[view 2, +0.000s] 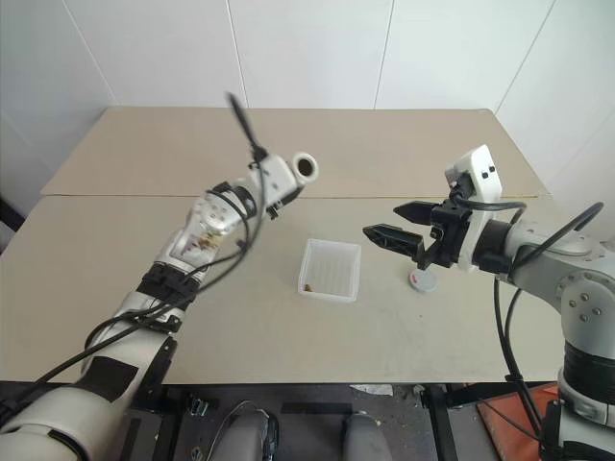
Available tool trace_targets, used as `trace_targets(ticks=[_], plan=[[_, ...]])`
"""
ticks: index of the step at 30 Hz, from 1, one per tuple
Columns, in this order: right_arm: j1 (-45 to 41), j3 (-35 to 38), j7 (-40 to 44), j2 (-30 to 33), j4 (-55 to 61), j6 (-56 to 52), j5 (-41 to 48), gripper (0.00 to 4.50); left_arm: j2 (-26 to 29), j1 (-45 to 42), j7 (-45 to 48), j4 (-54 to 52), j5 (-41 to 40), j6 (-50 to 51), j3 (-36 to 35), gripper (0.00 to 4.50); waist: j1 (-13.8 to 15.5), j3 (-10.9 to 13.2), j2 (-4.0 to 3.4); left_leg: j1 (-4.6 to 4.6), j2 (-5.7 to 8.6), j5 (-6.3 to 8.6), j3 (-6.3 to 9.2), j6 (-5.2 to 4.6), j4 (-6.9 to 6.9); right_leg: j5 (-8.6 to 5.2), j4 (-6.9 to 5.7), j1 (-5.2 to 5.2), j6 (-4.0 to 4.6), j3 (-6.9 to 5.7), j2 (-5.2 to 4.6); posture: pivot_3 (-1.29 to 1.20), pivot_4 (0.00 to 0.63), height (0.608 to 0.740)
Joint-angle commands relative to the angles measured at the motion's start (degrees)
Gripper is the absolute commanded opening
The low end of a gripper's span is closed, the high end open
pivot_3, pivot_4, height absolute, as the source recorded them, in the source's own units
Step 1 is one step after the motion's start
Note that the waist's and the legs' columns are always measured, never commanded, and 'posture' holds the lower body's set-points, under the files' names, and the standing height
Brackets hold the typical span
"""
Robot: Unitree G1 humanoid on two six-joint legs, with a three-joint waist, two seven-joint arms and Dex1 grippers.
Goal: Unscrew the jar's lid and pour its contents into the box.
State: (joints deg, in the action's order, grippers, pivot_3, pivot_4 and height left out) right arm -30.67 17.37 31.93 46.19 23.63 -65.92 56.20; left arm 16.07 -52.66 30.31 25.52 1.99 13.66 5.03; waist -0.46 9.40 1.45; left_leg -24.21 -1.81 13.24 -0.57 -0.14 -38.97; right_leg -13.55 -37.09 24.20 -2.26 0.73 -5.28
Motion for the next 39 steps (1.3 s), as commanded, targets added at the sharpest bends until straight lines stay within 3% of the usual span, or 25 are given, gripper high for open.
trace_targets(ticks=[1,3,8,17,25,27,32,39], plan=[[-1.03,1.98,-0.69,-0.78,0.34,2.01,1.12,4.46,-0.89,5.11,1.81,-9.17,-10.33,11.43,-7.35,1.93,-0.26,0.0,0.0,0.03,0.0,0.0,0.0,0.0,0.01,0.0,0.01,-0.02,0.0,0.01,0.0,0.0,0.15,0.74],[-0.98,2.16,-0.89,-1.12,0.18,2.14,1.35,4.46,-1.41,9.1,0.9,-11.96,-12.62,13.51,-9.39,1.93,-0.36,-0.01,-0.01,0.07,0.0,0.0,0.0,0.0,-0.01,0.0,-0.01,-0.06,0.0,0.02,0.0,0.0,0.15,0.74],[-1.37,2.37,-1.54,-1.84,-0.1,2.3,2.12,4.46,-2.9,17.93,-0.03,-13.61,-12.48,6.87,-8.98,1.93,-0.21,0.0,0.0,0.19,0.0,0.0,0.0,0.0,0.01,0.0,0.02,-0.12,0.01,0.05,0.0,0.0,0.15,0.74],[-1.33,2.42,-1.73,-1.7,0.47,2.35,3.11,4.46,-5.08,22.54,-1.22,-11.21,-10.5,-3.13,-6.78,1.93,0.65,-0.01,-0.01,0.19,0.01,0.0,-0.01,0.0,0.01,0.01,0.23,-0.16,0.01,0.04,-0.01,0.0,0.15,0.74],[-0.47,2.14,-1.75,-1.68,1.12,2.7,2.67,4.5,-3.21,26.51,-1.23,-17.67,-11.89,-0.56,-6.93,4.48,0.34,-0.01,-0.01,0.21,0.0,0.0,-0.01,-0.01,0.02,0.01,0.23,-0.14,0.02,0.05,0.0,0.0,0.15,0.74],[-0.18,2.02,-1.58,-1.54,1.17,2.78,2.44,4.5,-2.45,28.14,-1.18,-20.92,-12.37,0.93,-6.96,4.48,0.36,-0.01,-0.01,0.21,0.0,0.0,-0.01,-0.01,0.03,0.01,0.23,-0.14,0.02,0.06,0.0,0.0,0.15,0.74],[1.44,1.42,-0.12,0.57,1.75,3.35,0.73,4.5,3.05,35.51,2.71,-33.89,-16.47,8.05,-8.38,4.48,0.21,-0.02,-0.03,0.22,-0.02,0.01,-0.02,-0.01,0.07,0.0,0.24,-0.14,0.02,0.08,0.0,0.0,0.15,0.74],[5.88,2.47,3.94,5.88,1.6,4.9,-1.33,4.5,18.56,47.03,12.1,-52.41,-31.26,19.28,-21.05,4.48,-0.27,-0.03,-0.05,0.33,-0.09,0.01,-0.06,-0.01,0.1,-0.02,0.24,-0.16,0.04,0.1,0.03,0.0,0.15,0.74]])
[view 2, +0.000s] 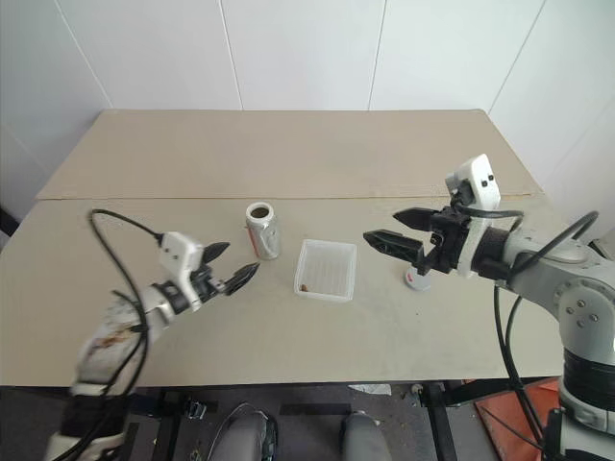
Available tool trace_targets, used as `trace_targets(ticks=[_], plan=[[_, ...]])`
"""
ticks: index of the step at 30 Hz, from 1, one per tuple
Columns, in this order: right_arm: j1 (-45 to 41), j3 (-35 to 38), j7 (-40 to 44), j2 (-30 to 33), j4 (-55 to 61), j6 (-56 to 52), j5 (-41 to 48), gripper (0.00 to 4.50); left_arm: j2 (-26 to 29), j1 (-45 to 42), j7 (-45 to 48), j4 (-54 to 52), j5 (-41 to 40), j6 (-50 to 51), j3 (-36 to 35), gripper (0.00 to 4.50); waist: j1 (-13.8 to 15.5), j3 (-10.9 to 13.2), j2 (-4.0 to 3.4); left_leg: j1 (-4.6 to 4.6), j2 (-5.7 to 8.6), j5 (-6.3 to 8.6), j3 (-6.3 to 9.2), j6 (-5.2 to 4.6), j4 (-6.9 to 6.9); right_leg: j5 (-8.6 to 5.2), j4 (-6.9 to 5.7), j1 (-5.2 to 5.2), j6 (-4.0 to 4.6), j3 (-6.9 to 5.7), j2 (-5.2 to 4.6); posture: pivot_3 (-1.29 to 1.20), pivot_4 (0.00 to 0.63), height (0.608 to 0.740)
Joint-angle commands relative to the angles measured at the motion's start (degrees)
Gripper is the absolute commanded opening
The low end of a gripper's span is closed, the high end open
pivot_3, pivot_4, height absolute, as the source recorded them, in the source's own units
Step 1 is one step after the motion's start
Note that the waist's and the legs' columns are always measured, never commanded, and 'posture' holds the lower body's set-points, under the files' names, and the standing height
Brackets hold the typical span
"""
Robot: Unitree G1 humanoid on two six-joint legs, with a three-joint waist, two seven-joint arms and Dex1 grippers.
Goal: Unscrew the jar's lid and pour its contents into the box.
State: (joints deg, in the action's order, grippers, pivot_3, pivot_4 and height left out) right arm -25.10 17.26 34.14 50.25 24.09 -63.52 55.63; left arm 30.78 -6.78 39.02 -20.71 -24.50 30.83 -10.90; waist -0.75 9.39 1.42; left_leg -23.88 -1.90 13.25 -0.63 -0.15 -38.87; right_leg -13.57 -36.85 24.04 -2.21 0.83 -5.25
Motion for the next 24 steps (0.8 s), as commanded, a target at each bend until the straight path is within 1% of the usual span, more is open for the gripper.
trace_targets(ticks=[1,3,5,6,8,11,12,15,16,19,22,24], plan=[[0.94,2.77,2.55,2.58,1.14,2.95,-1.12,4.5,6.03,1.79,4.69,-7.22,-6.56,2.78,-7.21,4.48,0.04,-0.01,-0.02,0.08,0.02,0.0,-0.02,0.0,0.03,0.0,0.01,-0.06,0.0,0.01,-0.01,0.0,0.15,0.74],[1.7,2.91,3.57,3.47,1.11,3.68,-1.54,4.5,8.5,2.46,5.81,-8.28,-9.02,3.68,-9.5,4.48,0.14,-0.02,-0.03,0.18,0.01,0.0,-0.02,0.0,0.03,-0.02,0.03,-0.18,0.01,0.0,0.0,0.0,0.15,0.74],[3.44,2.6,6.78,5.48,1.26,5.65,-3.09,4.5,10.89,2.07,7.87,-7.38,-8.29,0.29,-11.36,4.48,0.41,-0.02,-0.03,0.23,0.01,0.01,-0.01,0.0,0.04,-0.03,0.08,-0.27,0.0,-0.04,0.0,0.0,0.15,0.74],[4.14,2.32,8.17,6.35,1.18,6.49,-3.72,4.5,11.93,0.9,9.38,-5.79,-8.08,-1.27,-11.32,4.48,0.58,-0.02,-0.03,0.24,0.02,0.01,-0.01,0.0,0.04,-0.03,0.11,-0.29,0.0,-0.05,0.0,0.0,0.15,0.74],[4.81,1.72,9.65,7.15,1.02,7.77,-4.63,4.5,14.11,-1.55,11.4,-2.68,-8.7,-0.89,-10.67,4.48,0.75,-0.02,-0.03,0.26,0.02,0.02,-0.02,0.0,0.05,-0.04,0.13,-0.32,0.01,-0.06,0.0,0.0,0.15,0.74],[3.38,0.28,8.47,5.96,1.61,8.08,-5.16,4.5,16.91,-6.0,16.16,3.68,-13.06,1.2,-12.46,4.48,0.66,-0.02,-0.03,0.45,0.0,0.02,-0.04,-0.01,0.09,-0.05,0.14,-0.47,0.01,-0.05,0.02,0.0,0.15,0.74],[2.56,-0.21,7.54,5.22,2.01,7.51,-4.75,4.5,18.59,-7.07,17.76,5.84,-13.92,2.46,-12.77,4.48,0.5,-0.02,-0.03,0.49,-0.01,0.02,-0.04,-0.01,0.09,-0.05,0.13,-0.49,0.02,-0.05,0.04,0.0,0.15,0.74],[2.16,-1.53,6.55,3.4,3.27,7.09,-4.28,4.5,22.11,-7.97,20.9,10.11,-13.17,1.39,-13.14,4.48,-0.23,-0.01,-0.02,0.53,-0.03,0.03,-0.07,-0.02,0.18,-0.06,0.15,-0.48,0.03,0.0,0.06,0.0,0.15,0.74],[2.94,-1.71,7.28,3.8,3.11,7.29,-4.82,4.5,23.33,-7.37,21.29,9.53,-13.49,1.86,-13.83,4.48,-0.27,-0.01,-0.02,0.53,-0.04,0.03,-0.08,-0.02,0.21,-0.07,0.16,-0.45,0.03,0.02,0.07,0.0,0.15,0.74],[4.45,-1.73,8.8,3.76,3.22,8.11,-5.03,4.5,24.58,-5.29,22.59,9.14,-13.67,0.73,-15.71,4.48,-0.07,0.01,0.01,0.45,-0.06,0.03,-0.08,-0.02,0.23,-0.07,0.16,-0.37,0.04,0.02,0.07,0.0,0.15,0.74],[2.56,-1.58,6.67,2.86,3.1,7.37,-4.68,4.5,24.76,-4.28,21.08,8.65,-13.99,1.96,-17.56,4.48,-0.02,0.01,0.02,0.47,-0.05,0.03,-0.09,-0.02,0.22,-0.07,0.14,-0.38,0.04,0.01,0.03,0.0,0.15,0.74],[2.4,-1.38,6.62,2.75,2.96,7.43,-4.55,4.5,24.26,-4.65,20.23,8.08,-14.06,2.12,-16.85,4.48,-0.02,0.01,0.01,0.51,-0.05,0.03,-0.09,-0.02,0.22,-0.07,0.11,-0.4,0.04,0.01,0.04,0.0,0.15,0.74]])
